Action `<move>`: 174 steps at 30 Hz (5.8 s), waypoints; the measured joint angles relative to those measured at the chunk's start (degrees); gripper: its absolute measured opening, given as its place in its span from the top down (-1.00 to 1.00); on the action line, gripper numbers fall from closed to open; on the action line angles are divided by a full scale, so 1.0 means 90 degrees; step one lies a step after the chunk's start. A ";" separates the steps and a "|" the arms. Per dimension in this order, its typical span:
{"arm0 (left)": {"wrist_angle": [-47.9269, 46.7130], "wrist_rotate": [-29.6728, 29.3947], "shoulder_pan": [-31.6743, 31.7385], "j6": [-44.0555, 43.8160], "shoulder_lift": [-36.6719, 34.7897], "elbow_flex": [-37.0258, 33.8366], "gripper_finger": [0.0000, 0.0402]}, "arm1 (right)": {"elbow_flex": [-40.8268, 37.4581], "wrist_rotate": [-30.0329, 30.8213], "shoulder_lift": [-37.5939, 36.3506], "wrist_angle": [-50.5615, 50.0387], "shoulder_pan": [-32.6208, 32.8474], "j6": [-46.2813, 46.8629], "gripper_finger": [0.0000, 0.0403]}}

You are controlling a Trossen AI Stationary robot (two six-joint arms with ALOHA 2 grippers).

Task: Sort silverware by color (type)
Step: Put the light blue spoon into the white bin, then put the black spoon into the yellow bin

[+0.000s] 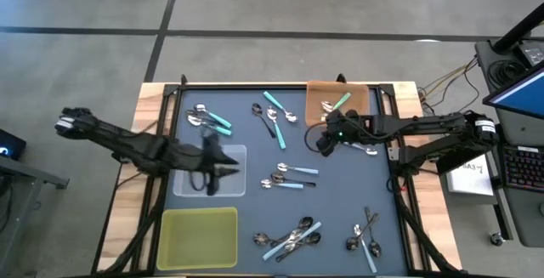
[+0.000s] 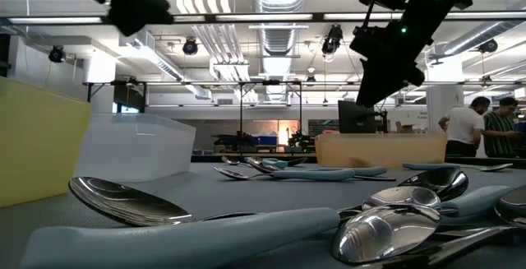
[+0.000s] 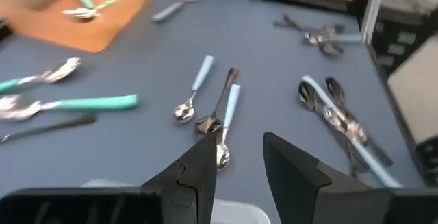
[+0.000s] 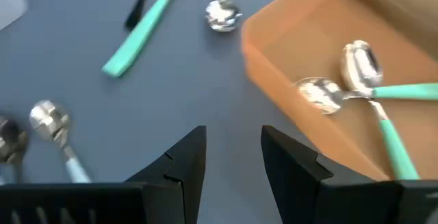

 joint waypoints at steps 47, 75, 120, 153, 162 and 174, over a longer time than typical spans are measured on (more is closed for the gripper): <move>-0.0737 0.0990 0.0697 0.0093 0.7125 0.4276 0.87 | 0.0000 -0.0606 0.0005 -0.3390 0.2294 0.1823 0.34; -0.5425 -0.1289 -0.0453 -0.3500 0.3486 0.3279 0.87 | -0.0061 -0.0337 0.0650 -0.0426 0.2291 0.1489 0.34; -0.4324 -0.1776 -0.0499 -0.2827 0.0754 0.0680 0.66 | 0.3079 -0.1629 0.5493 -0.0760 0.1938 0.0298 0.91; 0.4536 -0.2185 -0.0510 -0.1460 0.0349 -0.1859 0.66 | 0.3745 0.0346 0.3777 0.1989 0.1886 -0.0643 0.95; 0.4505 -0.2364 -0.0431 -0.1471 0.0709 -0.1453 0.60 | 0.3861 0.0404 0.3774 0.2195 0.1883 -0.1089 0.96; 0.4152 -0.3053 -0.0336 -0.1303 0.1615 -0.0597 0.38 | 0.3859 0.0473 0.3774 0.2400 0.1890 -0.1245 0.96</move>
